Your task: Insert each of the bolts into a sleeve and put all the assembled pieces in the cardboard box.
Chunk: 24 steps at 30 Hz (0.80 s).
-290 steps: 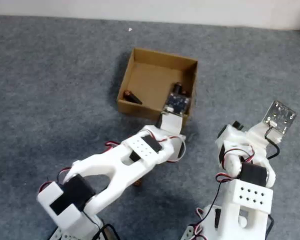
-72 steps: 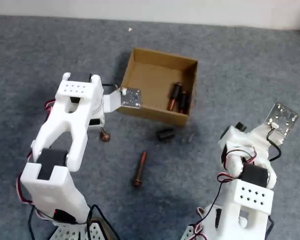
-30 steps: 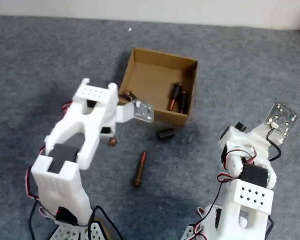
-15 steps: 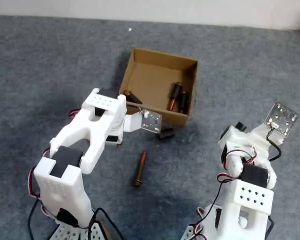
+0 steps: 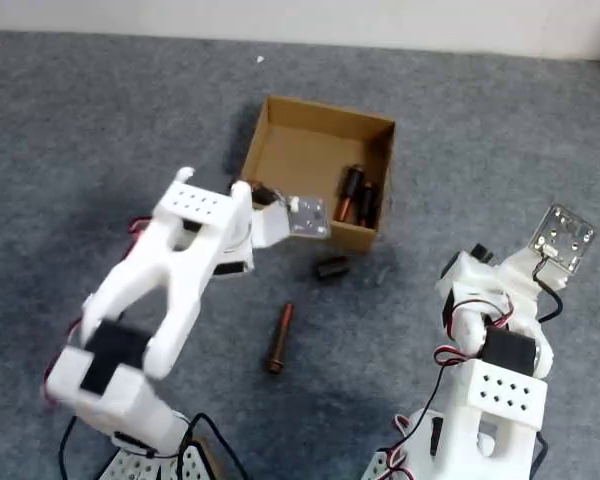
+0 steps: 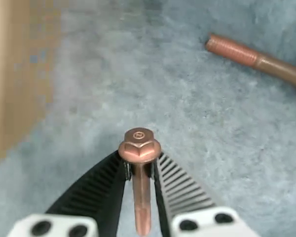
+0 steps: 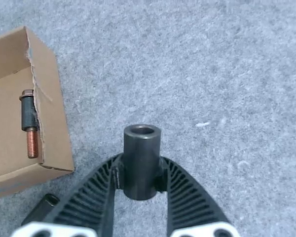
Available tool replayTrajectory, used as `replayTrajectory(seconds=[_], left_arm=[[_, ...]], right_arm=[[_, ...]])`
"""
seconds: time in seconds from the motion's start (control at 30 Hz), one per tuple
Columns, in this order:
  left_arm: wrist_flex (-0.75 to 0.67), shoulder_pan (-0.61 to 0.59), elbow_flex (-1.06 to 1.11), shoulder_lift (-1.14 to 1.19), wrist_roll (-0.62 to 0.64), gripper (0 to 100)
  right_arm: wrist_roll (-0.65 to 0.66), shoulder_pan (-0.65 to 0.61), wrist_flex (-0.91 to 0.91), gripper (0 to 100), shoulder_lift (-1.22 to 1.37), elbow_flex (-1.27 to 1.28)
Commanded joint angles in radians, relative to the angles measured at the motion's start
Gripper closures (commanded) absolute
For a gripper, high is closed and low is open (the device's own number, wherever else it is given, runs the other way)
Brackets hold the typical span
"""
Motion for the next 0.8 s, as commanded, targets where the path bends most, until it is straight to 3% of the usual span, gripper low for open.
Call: replayTrajectory(seconds=[0.0, 0.2, 0.43, 0.53, 0.77], left_arm=[[0.005, -0.01, 0.053, -0.222, 0.12, 100], [0.003, -0.007, 0.159, -0.479, 0.305, 100], [0.003, -0.01, 0.216, -0.71, 0.697, 99], [0.002, -0.007, 0.245, -0.791, 0.804, 99], [-0.199, -0.012, 0.346, -0.995, 1.039, 99]], right_arm=[[0.009, 0.002, 0.005, 99.3, -0.027, -0.022], [0.009, -0.125, 0.116, 99.3, -0.028, -0.084], [0.009, -0.269, 0.12, 99.3, -0.073, -0.101], [0.009, -0.351, 0.12, 99.3, -0.194, -0.093], [0.069, -0.587, 0.068, 99.3, -0.377, -0.022]])
